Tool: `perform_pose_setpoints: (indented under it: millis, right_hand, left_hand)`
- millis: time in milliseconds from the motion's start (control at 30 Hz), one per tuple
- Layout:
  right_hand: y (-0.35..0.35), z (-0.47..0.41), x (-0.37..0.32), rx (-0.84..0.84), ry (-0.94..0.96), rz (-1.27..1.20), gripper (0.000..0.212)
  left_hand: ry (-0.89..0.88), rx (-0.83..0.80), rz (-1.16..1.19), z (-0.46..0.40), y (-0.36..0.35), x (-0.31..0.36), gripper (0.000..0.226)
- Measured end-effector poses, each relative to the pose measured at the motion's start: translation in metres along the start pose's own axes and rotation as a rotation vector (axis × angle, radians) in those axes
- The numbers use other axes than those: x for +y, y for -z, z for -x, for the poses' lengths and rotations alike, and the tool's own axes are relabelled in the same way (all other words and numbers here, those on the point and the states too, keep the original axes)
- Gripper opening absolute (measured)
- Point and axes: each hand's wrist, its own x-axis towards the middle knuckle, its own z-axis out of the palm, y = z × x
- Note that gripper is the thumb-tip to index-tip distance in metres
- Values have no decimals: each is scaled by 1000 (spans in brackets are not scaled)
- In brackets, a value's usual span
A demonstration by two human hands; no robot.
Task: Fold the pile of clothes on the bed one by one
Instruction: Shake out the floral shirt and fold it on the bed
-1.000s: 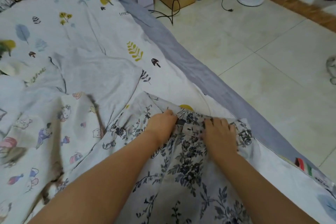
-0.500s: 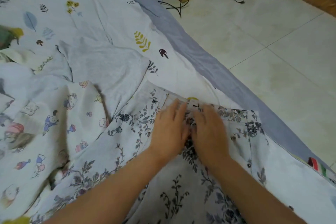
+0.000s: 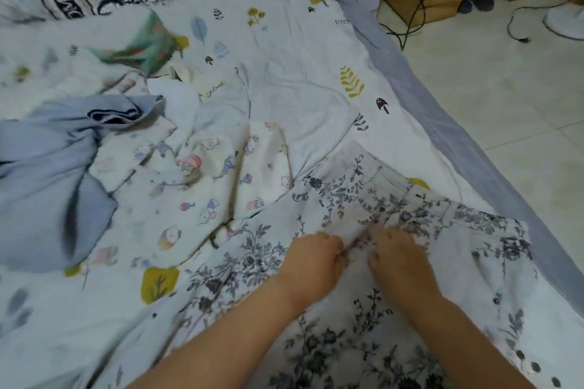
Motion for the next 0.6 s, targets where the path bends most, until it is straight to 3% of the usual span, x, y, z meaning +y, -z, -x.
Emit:
perform_pose_setpoints:
  millis: [200,367,467,600]
  right_hand:
    - [-13,54,-83,-153,251,-30,29]
    - [-36,88,-155,-267,367,8,27]
    - [-53,101,-195,-284,418,26,30]
    - [-77,113,-244,-224,482,61,41]
  left_hand:
    - [268,86,29,122,14,-55,14]
    - [589,66,-167,217,-1,-126,38]
    - [744,77,-150,265,-16,-161,41]
    - [860,-39,-137,315,-32,-199,52]
